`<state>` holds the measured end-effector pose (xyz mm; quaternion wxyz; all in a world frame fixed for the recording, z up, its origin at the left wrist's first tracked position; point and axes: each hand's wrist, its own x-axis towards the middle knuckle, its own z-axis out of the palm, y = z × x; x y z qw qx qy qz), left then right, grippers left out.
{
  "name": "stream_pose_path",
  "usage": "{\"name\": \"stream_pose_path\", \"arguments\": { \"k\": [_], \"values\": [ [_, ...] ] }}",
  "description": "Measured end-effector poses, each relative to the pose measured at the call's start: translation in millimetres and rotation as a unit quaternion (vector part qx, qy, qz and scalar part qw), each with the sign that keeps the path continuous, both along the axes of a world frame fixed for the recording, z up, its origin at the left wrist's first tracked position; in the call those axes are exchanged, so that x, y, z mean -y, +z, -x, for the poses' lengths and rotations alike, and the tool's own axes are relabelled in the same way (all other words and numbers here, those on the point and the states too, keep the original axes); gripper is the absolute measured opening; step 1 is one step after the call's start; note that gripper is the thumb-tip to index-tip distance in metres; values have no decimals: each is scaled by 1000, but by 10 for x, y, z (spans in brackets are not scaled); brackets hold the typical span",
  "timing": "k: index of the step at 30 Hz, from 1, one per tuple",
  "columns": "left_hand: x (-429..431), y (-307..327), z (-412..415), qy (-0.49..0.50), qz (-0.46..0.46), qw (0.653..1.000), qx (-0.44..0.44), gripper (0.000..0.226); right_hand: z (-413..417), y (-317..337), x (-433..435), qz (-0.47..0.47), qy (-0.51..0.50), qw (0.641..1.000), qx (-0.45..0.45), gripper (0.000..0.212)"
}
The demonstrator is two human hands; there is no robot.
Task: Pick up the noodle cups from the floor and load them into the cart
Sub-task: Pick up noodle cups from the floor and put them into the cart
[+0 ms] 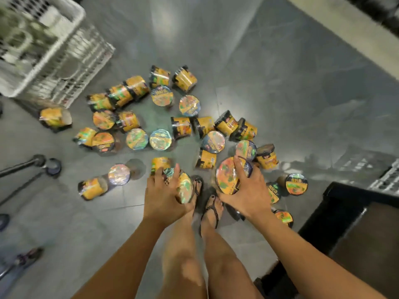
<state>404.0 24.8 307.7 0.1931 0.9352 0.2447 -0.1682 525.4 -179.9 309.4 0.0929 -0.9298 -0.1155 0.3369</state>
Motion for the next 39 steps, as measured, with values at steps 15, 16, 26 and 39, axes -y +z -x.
{"name": "stream_pose_path", "arguments": {
  "k": [15, 16, 26, 39],
  "values": [
    [-141, 1999, 2098, 272, -25, 962, 24, 112, 1396, 2227, -722, -8, 253, 966, 46, 110],
    [-135, 2085, 2296, 300, -18, 954, 18, 111, 1577, 2319, -816, -17, 259, 964, 54, 110],
    [-412, 2811, 4650, 460, -9, 888, 20, 111, 3790, 2839, -1769, -128, 291, 948, 21, 109],
    [-1228, 3315, 5762, 623, -38, 775, 97, 114, 4911, 3300, -2964, -149, 447, 881, 30, 111]
  ]
}}
